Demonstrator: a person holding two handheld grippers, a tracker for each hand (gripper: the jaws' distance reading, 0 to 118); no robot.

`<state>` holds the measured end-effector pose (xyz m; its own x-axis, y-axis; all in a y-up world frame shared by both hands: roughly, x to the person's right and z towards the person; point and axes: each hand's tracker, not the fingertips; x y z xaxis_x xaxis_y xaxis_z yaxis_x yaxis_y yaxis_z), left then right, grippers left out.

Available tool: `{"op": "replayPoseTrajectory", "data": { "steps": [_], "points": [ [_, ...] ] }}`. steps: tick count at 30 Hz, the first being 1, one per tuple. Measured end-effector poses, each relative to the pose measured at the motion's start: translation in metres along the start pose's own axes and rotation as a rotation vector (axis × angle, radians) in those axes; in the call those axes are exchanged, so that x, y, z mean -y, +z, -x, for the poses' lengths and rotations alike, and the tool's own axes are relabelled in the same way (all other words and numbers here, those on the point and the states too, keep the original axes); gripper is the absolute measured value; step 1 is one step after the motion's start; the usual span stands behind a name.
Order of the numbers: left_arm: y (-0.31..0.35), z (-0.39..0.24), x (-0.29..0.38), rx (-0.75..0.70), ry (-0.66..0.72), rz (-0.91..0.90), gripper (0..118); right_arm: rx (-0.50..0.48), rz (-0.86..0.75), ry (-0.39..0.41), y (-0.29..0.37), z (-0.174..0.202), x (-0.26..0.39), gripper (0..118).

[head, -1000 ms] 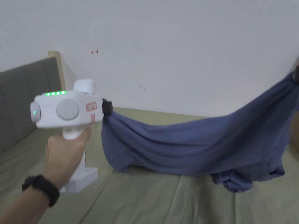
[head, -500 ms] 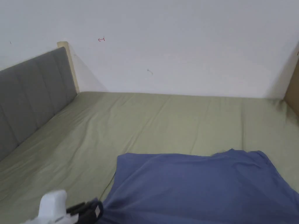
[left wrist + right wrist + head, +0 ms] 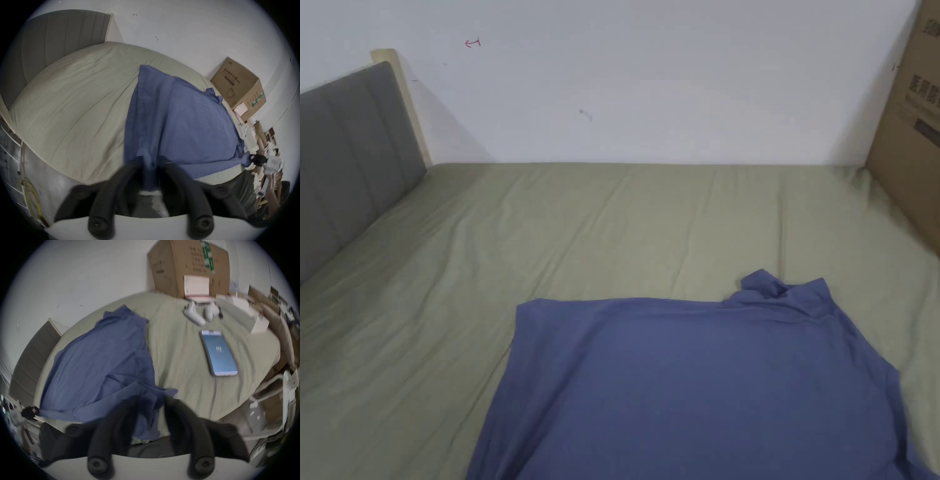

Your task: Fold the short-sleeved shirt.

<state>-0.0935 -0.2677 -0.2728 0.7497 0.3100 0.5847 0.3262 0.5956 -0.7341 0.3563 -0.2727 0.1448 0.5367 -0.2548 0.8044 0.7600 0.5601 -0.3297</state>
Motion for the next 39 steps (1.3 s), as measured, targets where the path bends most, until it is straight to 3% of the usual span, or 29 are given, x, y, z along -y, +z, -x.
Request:
{"op": "replayPoseTrajectory", "data": {
  "steps": [1,2,6,9,12,16,18,20,21,24,30,38,39],
  "points": [
    [0.002,-0.001,0.001,-0.030,-0.039,0.000,50,-0.021,0.007,-0.040,-0.002,-0.005,-0.003,68],
    [0.003,-0.002,0.000,-0.054,-0.062,0.001,55,-0.022,0.020,-0.065,-0.002,-0.008,-0.006,71],
    [0.028,-0.011,-0.009,-0.114,-0.158,-0.065,67,0.038,-0.111,0.009,0.029,-0.005,-0.019,71],
    [0.062,-0.034,-0.028,-0.129,-0.225,-0.198,67,0.041,-0.237,0.061,0.063,0.009,-0.032,71],
    [0.101,-0.065,-0.047,-0.100,-0.280,-0.383,68,-0.023,-0.367,0.106,0.090,0.028,-0.045,71],
    [0.137,-0.100,-0.062,-0.067,-0.299,-0.570,68,-0.053,-0.504,0.265,0.111,0.070,-0.050,70],
    [0.139,-0.115,-0.066,-0.085,-0.320,-0.591,67,-0.109,-0.514,0.336,0.115,0.090,-0.052,63],
    [0.139,-0.123,-0.072,-0.062,-0.326,-0.582,65,-0.107,-0.519,0.358,0.119,0.121,-0.053,43],
    [0.135,-0.126,-0.074,-0.046,-0.321,-0.580,56,-0.110,-0.517,0.366,0.118,0.130,-0.053,25],
    [0.130,-0.133,-0.073,-0.027,-0.308,-0.570,2,-0.099,-0.511,0.406,0.113,0.152,-0.050,0],
    [0.112,-0.132,-0.068,-0.022,-0.286,-0.520,0,-0.101,-0.475,0.398,0.098,0.161,-0.050,0],
    [0.108,-0.097,-0.061,-0.015,-0.226,-0.464,1,-0.100,-0.461,0.375,0.092,0.145,-0.046,0],
    [0.106,-0.087,-0.058,-0.014,-0.228,-0.447,19,-0.104,-0.456,0.372,0.094,0.146,-0.042,0]
  ]
}}
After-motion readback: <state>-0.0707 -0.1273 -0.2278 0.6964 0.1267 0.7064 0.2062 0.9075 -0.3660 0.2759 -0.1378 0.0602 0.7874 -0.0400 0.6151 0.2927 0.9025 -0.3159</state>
